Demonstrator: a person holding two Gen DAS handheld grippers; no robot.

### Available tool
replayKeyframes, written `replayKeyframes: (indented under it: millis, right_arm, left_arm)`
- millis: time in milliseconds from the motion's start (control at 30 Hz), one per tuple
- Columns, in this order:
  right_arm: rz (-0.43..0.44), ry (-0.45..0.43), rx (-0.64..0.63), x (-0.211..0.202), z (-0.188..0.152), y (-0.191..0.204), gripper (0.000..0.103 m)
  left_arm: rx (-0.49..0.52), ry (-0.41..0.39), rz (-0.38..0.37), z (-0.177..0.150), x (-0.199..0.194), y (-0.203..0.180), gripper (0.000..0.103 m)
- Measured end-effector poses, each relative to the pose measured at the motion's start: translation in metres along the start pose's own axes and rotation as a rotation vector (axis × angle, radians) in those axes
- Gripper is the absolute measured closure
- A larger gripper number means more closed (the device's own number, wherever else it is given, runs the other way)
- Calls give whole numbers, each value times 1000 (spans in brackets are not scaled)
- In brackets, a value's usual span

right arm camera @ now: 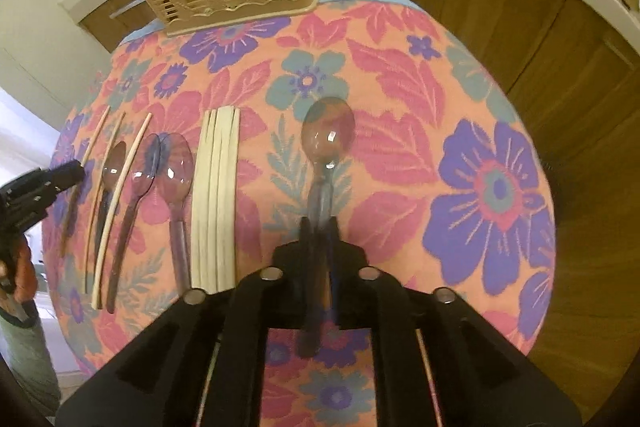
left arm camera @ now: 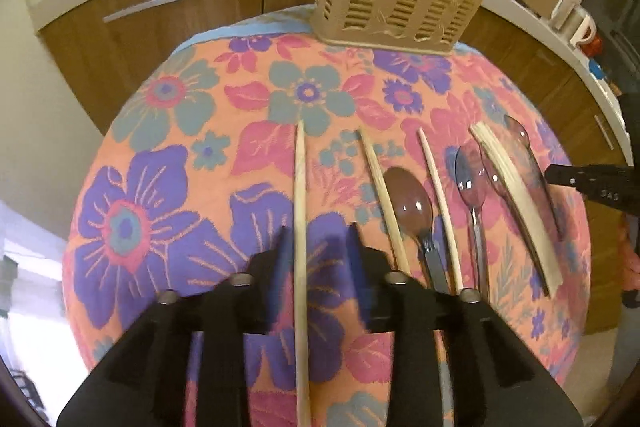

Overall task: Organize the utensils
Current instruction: 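Grasp a clear spoon with the right tool while the left tool grasps a wooden chopstick, then lift the spoon and chopstick and carry both over the basket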

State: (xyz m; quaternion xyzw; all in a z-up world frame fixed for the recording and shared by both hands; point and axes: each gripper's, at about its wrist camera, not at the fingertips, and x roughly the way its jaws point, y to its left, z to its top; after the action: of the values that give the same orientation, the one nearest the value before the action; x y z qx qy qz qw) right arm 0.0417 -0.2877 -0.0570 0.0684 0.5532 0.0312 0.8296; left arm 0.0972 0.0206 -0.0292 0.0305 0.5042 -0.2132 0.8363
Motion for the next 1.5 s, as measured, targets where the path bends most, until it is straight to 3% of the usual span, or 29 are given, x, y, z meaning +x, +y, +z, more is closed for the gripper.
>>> replayKeyframes:
  millis: [100, 233, 300, 400, 467, 533, 633, 733, 900, 1100, 1200, 1500]
  right_arm:
    - [4, 6, 0, 5, 8, -1, 74]
    - [-15, 30, 1, 14, 19, 0, 73]
    - [-32, 55, 7, 21, 23, 1, 73]
    - [-90, 83, -14, 25, 29, 10, 81]
    - [-108, 93, -35, 27, 31, 16, 92]
    - [-130, 98, -65, 28, 32, 24, 93]
    - [-126, 87, -84, 27, 31, 28, 93]
    - [-71, 24, -78, 15, 30, 28, 93]
    - [5, -109, -108, -25, 34, 26, 93]
    - [99, -329, -149, -79, 67, 36, 93]
    - [118, -418, -159, -95, 91, 44, 93]
    - [133, -711, -178, -143, 147, 55, 93]
  left_arm:
    - [-6, 20, -19, 10, 2, 7, 69]
    - [8, 85, -27, 23, 13, 13, 70]
    - [49, 113, 3, 29, 17, 6, 71]
    - [114, 140, 82, 33, 23, -7, 78]
    - [181, 141, 167, 33, 27, -21, 83]
    - [226, 130, 208, 32, 29, -34, 98]
    - [238, 96, 239, 30, 29, -44, 99]
    - [173, 18, 165, 37, 15, -41, 99]
    - [114, -193, 82, 66, -34, -45, 99]
    - [61, -435, -27, 111, -82, -53, 99]
    - [51, -556, -43, 136, -96, -60, 99]
    - [19, -772, -143, 198, -113, -71, 99]
